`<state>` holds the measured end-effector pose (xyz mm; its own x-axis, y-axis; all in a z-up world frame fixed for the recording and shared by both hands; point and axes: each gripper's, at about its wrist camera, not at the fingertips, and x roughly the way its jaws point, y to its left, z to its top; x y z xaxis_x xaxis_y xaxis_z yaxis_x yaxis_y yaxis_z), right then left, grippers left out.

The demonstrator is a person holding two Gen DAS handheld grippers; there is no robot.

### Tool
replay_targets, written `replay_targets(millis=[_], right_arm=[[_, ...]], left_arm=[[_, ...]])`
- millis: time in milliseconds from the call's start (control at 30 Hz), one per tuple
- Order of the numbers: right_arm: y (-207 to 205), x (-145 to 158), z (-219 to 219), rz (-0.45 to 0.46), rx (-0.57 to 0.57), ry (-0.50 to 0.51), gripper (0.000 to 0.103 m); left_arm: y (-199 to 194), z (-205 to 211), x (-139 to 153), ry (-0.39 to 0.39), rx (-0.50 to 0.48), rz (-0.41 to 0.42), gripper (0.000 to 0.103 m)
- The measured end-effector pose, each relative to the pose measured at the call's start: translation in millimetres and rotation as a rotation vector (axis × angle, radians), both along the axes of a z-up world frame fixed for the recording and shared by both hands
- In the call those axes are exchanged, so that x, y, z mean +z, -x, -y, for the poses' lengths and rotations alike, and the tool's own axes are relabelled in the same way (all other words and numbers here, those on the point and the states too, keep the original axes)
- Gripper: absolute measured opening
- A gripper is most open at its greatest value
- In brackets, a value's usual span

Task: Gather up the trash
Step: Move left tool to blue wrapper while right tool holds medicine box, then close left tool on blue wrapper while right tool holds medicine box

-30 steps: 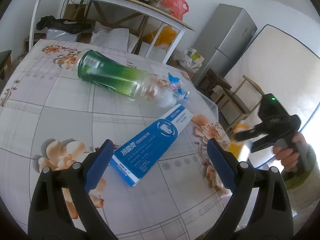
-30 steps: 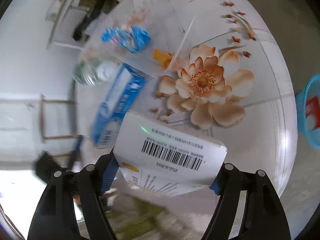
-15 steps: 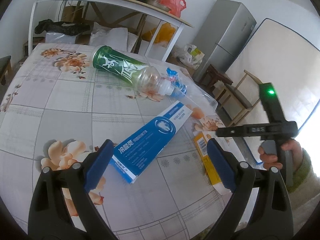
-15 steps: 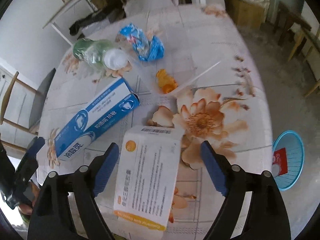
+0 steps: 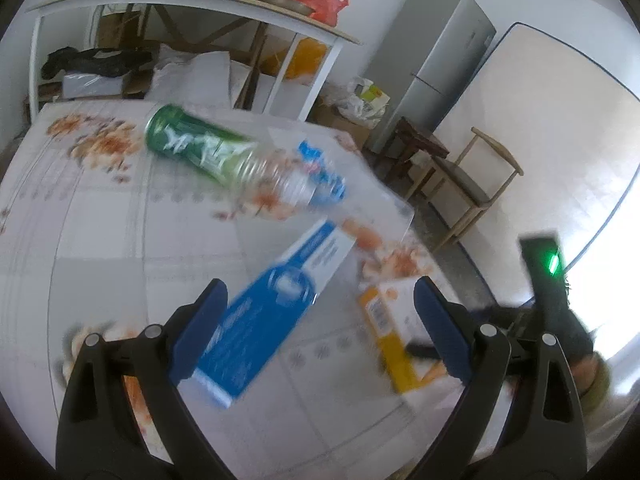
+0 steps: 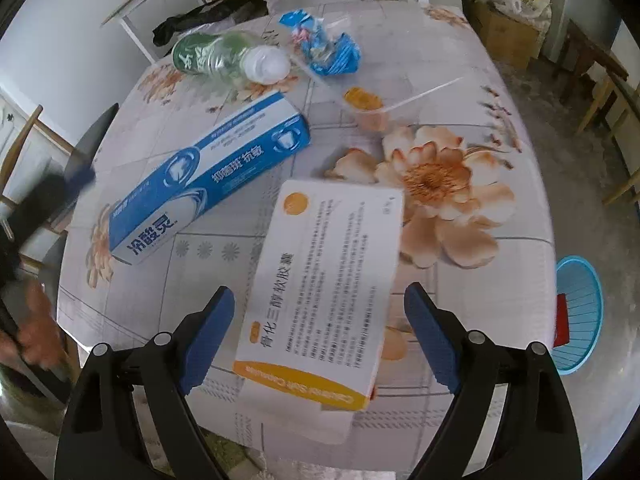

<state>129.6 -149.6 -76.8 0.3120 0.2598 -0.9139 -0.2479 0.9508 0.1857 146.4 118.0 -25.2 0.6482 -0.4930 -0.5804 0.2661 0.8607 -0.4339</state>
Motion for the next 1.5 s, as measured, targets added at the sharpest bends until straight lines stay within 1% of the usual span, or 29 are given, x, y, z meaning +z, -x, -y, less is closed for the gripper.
replay_targets(millis=[67,100,200,267,400,433,467,500,567,600,667,767,800,867,900,933,967,1000,1033,1067,1100,1167,1267,1367,1500], right_arm=[[0.1,-4.8,-3.8,0.001,0.005,0.016,0.084],[0.4,-7.4,-4.8,0.006,0.007,0.024,0.084],[1.0,-11.7,-2.6,0.018,0.007,0.04,0.083],[0.9,-12.4,0.2,0.02,0.017,0.028,0.074],[0.6,-10.3,14.0,0.046,0.01,0.048,0.072],[0.8,-9.2,18.0,0.053,0.007,0.051,0.072],[0.3,-8.7,21.1,0.06,0.003,0.054,0.072],[-0.3,-8.4,25.0,0.064,-0.001,0.054,0.072],[-1.7,-8.7,33.8,0.066,-0.013,0.041,0.072],[-2.6,-9.9,38.7,0.061,-0.02,0.028,0.072],[-3.1,-10.7,42.1,0.061,-0.024,0.011,0.072],[-2.8,-11.0,43.9,0.068,-0.013,0.008,0.072],[-2.7,-11.3,44.7,0.068,-0.008,0.007,0.072],[-3.7,-11.3,45.3,0.065,-0.005,0.002,0.072],[-4.0,-11.4,45.4,0.065,-0.004,-0.001,0.072],[-4.2,-11.4,46.5,0.065,-0.003,-0.001,0.072],[-4.3,-11.3,46.5,0.065,-0.003,-0.001,0.072],[-4.2,-11.2,46.7,0.065,-0.003,-0.003,0.072],[-4.1,-11.3,47.4,0.065,-0.002,-0.005,0.072],[-4.0,-11.2,47.3,0.065,-0.001,-0.005,0.072],[-3.9,-11.4,47.1,0.066,0.0,-0.004,0.072],[-3.8,-11.5,47.3,0.066,0.0,-0.005,0.072],[-3.5,-11.6,47.6,0.067,0.0,-0.005,0.072],[-3.6,-12.2,47.4,0.069,-0.005,-0.005,0.071],[-2.7,-12.4,47.7,0.072,-0.015,-0.006,0.071]], left_arm=[[-14.6,2.5,13.1,-0.002,-0.002,0.018,0.09],[-23.5,4.5,21.6,-0.01,-0.002,0.041,0.09],[-51.7,13.2,37.6,-0.058,0.008,0.093,0.09],[-72.0,20.8,40.8,-0.06,-0.01,0.092,0.09],[-111.9,40.5,36.4,-0.074,-0.05,0.051,0.09],[-120.6,45.1,34.3,-0.081,-0.06,0.042,0.089],[-132.2,51.5,30.1,-0.092,-0.068,0.027,0.083],[-140.5,55.3,27.1,-0.094,-0.072,0.013,0.081],[-160.1,61.7,18.1,-0.093,-0.071,-0.033,0.071],[-174.6,65.3,10.7,-0.101,-0.063,-0.076,0.069],[-187.9,69.8,1.7,-0.113,-0.055,-0.123,0.059],[-210.2,78.5,-14.6,-0.166,-0.046,-0.189,0.05],[-213.8,81.2,-17.7,-0.182,-0.049,-0.2,0.048],[-219.5,87.2,-23.7,-0.223,-0.058,-0.215,0.04],[-220.8,89.3,-25.5,-0.235,-0.062,-0.217,0.039],[-221.9,90.9,-26.8,-0.241,-0.066,-0.219,0.035],[-221.4,91.1,-27.8,-0.244,-0.069,-0.22,0.029],[-222.2,92.5,-28.1,-0.252,-0.068,-0.218,0.029],[-222.7,93.0,-27.5,-0.255,-0.066,-0.21,0.025],[-222.5,93.1,-27.1,-0.249,-0.068,-0.205,0.019],[-222.6,93.0,-26.8,-0.243,-0.07,-0.203,0.018],[-223.0,93.5,-25.3,-0.234,-0.069,-0.196,0.01],[-223.3,94.1,-22.3,-0.219,-0.074,-0.186,0.006],[-221.9,97.5,-18.5,-0.212,-0.081,-0.167,0.004],[-215.5,95.7,-9.6,-0.179,-0.078,-0.14,0.003]])
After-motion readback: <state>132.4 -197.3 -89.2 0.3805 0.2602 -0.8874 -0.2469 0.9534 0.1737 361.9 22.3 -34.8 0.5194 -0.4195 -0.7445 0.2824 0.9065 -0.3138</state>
